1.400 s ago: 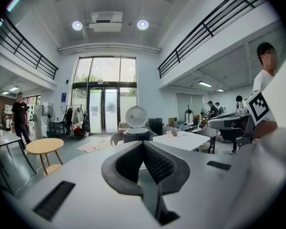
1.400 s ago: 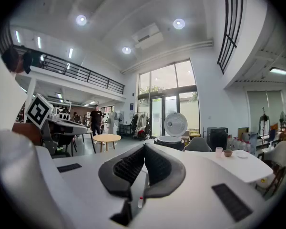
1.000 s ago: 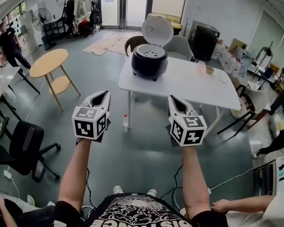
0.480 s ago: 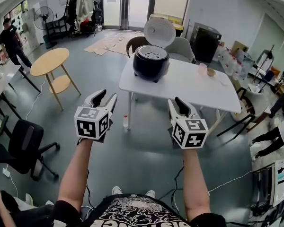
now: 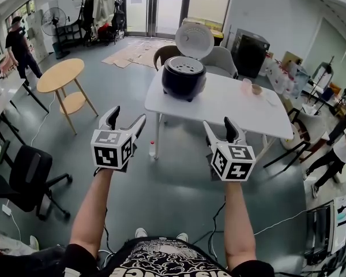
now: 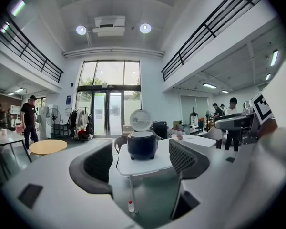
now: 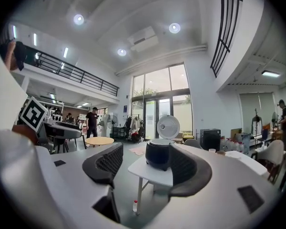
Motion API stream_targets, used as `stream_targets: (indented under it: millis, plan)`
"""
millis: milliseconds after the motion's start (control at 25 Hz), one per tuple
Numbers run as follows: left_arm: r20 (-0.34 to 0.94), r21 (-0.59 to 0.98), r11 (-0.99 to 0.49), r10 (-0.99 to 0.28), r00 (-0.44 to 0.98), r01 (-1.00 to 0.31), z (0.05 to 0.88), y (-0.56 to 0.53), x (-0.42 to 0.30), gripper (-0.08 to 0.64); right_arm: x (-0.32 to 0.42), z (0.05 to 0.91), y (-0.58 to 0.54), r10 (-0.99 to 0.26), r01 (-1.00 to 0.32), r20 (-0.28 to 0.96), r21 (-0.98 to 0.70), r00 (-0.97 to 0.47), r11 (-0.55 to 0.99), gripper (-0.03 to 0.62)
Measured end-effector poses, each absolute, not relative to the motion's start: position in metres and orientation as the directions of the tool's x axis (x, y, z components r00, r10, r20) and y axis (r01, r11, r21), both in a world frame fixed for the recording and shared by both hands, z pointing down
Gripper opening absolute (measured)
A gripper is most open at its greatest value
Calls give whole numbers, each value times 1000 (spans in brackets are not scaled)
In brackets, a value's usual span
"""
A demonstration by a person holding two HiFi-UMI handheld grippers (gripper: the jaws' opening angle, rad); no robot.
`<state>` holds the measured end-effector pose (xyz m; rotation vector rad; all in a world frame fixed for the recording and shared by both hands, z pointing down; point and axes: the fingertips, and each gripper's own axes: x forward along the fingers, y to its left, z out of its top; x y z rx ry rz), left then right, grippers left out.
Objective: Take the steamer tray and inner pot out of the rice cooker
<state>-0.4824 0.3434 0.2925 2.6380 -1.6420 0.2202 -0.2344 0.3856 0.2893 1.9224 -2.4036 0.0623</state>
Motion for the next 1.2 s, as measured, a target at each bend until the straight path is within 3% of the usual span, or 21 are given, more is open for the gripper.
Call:
stream_targets:
  millis: [320,560,1200]
  plan:
    - [146,-51,-428,-897,417,-902,294,341,-475,415,-212,289,387,-982,-984,69,4,-177,178,420]
    - [162,-43,-423,-897,411,-905,296,336,-443,419,-181,295,382,-979,-983,83,-3,-185,186,465]
    - [180,-86,-409,-903,389,-909,312,310,-329,422,-93,312,337,-957,-960,85,-40,-279,276,477]
